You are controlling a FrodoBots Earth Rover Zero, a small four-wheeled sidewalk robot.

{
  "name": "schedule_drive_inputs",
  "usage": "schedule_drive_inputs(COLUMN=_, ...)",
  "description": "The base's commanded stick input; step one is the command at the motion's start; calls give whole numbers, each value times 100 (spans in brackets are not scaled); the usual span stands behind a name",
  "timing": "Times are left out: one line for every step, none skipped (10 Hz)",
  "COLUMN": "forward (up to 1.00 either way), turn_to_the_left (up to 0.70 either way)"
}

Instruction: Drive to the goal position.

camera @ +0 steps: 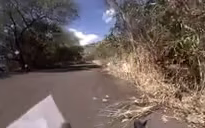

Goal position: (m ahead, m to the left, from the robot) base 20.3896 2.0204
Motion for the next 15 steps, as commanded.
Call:
schedule_drive_inputs(forward=50, turn_to_the_left=0)
schedule_drive_inputs(forward=50, turn_to_the_left=0)
schedule_drive_inputs(forward=50, turn_to_the_left=0)
schedule_drive_inputs(forward=50, turn_to_the_left=0)
schedule_drive_inputs(forward=50, turn_to_the_left=0)
schedule_drive_inputs(forward=50, turn_to_the_left=0)
schedule_drive_inputs(forward=50, turn_to_the_left=0)
schedule_drive_inputs(forward=50, turn_to_the_left=0)
schedule_drive_inputs(forward=50, turn_to_the_left=0)
schedule_drive_inputs(forward=50, turn_to_the_left=0)
schedule_drive_inputs(forward=50, turn_to_the_left=0)
schedule_drive_inputs(forward=50, turn_to_the_left=0)
schedule_drive_inputs(forward=50, turn_to_the_left=0)
schedule_drive_inputs(forward=50, turn_to_the_left=0)
schedule_drive_inputs(forward=50, turn_to_the_left=0)
